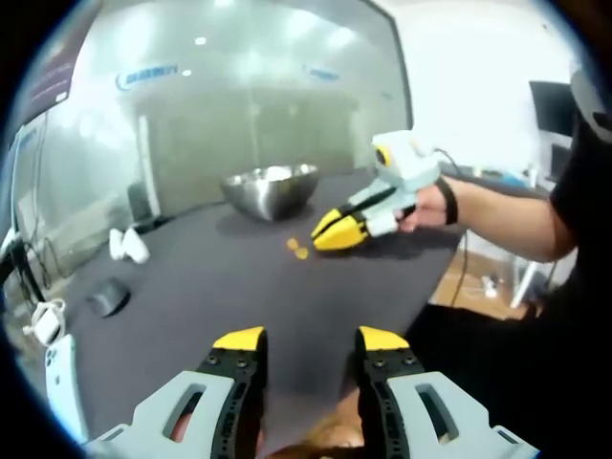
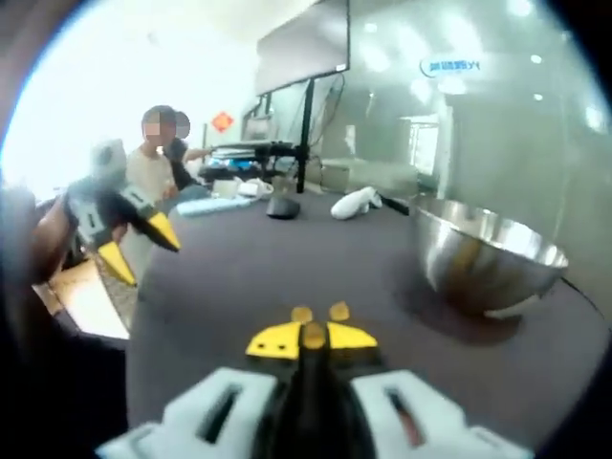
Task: Pick up the QQ candy scattered on the table and place it into the stainless steel bowl on the table
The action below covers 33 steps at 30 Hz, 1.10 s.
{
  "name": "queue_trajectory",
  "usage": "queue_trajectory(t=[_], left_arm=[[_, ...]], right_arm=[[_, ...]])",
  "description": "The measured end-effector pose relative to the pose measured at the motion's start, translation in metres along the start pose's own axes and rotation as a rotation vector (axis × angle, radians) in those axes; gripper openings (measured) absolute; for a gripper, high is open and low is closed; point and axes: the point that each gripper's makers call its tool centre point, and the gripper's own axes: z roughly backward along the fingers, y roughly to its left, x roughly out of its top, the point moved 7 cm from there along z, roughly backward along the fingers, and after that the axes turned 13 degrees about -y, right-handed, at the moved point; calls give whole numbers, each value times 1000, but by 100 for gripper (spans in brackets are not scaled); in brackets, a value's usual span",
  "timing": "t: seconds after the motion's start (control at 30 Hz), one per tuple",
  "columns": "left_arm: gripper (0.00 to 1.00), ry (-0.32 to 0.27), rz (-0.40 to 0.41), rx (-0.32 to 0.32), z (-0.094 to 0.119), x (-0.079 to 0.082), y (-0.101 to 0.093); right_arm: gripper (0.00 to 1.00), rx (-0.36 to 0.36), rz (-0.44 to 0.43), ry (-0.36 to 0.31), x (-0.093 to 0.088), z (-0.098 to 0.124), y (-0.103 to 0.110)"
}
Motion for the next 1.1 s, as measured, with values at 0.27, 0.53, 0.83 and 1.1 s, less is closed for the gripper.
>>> queue_trajectory(t=[0.27,0.53,0.83,1.1], left_arm=[[38,3,1,-5,-2,0,-2],[38,3,-5,-17,-5,1,-4],[38,5,-5,-17,-4,0,-5],[38,7,-6,-11,-2,1,-5]], right_arm=[[9,-240,183,-148,47,15,-41],[9,-391,44,-288,79,7,-96],[9,-507,-38,-251,71,-2,-140],[27,-486,-104,-264,68,6,-148]])
